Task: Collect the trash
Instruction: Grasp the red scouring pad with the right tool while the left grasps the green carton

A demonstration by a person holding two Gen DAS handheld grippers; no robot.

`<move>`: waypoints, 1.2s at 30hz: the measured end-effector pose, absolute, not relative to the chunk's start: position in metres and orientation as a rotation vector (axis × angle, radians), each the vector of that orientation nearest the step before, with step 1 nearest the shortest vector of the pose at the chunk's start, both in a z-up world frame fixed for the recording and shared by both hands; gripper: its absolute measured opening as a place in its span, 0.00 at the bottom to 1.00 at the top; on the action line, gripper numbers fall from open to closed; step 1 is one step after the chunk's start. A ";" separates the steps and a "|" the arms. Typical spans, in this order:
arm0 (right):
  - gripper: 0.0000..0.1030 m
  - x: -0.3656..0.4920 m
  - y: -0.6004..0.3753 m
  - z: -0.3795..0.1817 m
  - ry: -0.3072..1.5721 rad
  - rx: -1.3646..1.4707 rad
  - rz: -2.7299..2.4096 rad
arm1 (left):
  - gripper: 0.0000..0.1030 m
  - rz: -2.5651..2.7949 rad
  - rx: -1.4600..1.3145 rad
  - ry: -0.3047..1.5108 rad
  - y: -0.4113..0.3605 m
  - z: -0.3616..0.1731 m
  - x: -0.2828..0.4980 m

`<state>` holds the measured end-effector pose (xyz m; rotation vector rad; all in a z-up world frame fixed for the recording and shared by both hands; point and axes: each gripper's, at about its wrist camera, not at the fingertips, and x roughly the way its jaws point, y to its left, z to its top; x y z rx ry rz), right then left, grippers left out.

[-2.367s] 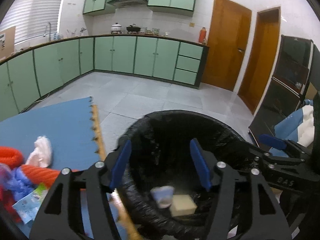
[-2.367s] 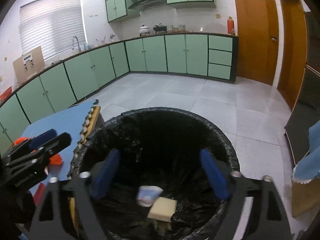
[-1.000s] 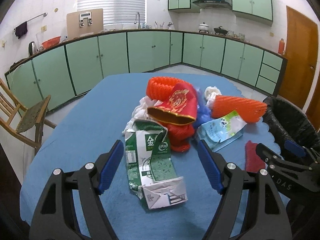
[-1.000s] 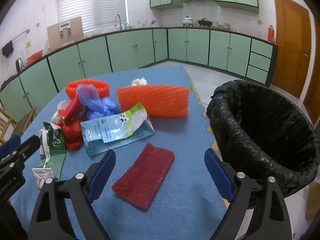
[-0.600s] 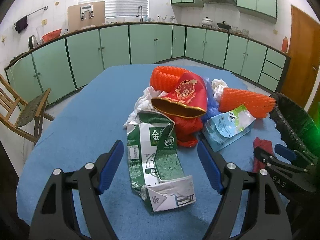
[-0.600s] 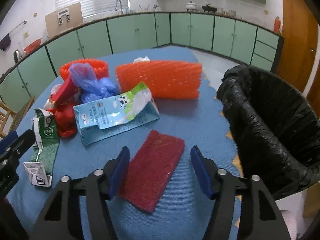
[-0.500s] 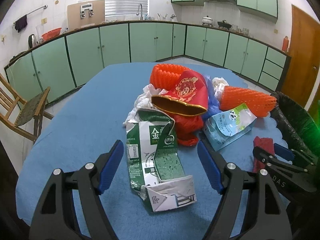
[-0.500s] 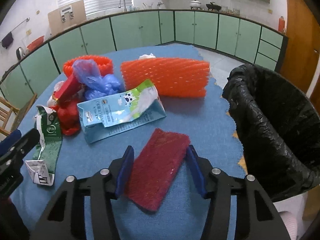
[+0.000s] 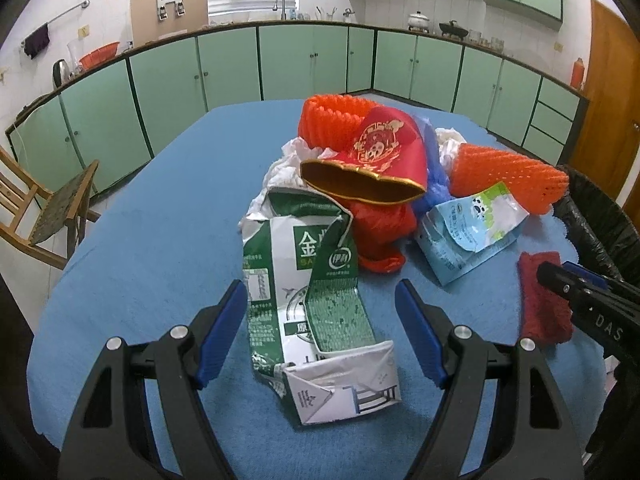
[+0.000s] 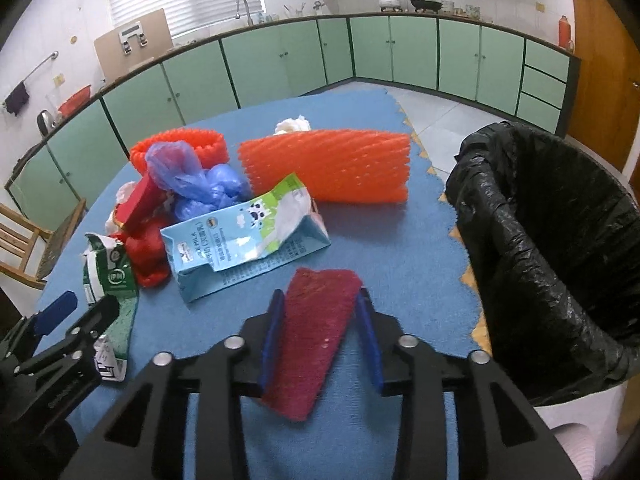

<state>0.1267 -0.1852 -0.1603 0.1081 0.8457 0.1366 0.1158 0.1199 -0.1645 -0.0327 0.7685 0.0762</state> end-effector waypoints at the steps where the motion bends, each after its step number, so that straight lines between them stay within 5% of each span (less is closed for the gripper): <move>1: 0.41 0.127 -0.184 -0.161 0.850 0.109 0.137 | 0.72 0.076 -0.033 0.774 0.120 -0.166 0.117; 18: 0.60 0.135 -0.171 -0.172 0.896 0.070 0.155 | 0.80 0.070 -0.080 0.873 0.129 -0.183 0.142; 21: 0.49 0.135 -0.168 -0.172 0.889 0.020 0.150 | 0.66 0.079 -0.087 0.872 0.131 -0.183 0.145; 24: 0.47 0.135 -0.171 -0.171 0.891 0.029 0.172 | 0.63 0.061 -0.111 0.862 0.133 -0.181 0.145; 25: 0.45 0.135 -0.173 -0.169 0.889 0.040 0.178 | 0.54 0.055 -0.114 0.854 0.133 -0.180 0.144; 36: 0.43 0.132 -0.188 -0.139 0.799 0.066 0.206 | 0.52 0.022 -0.115 0.764 0.122 -0.155 0.124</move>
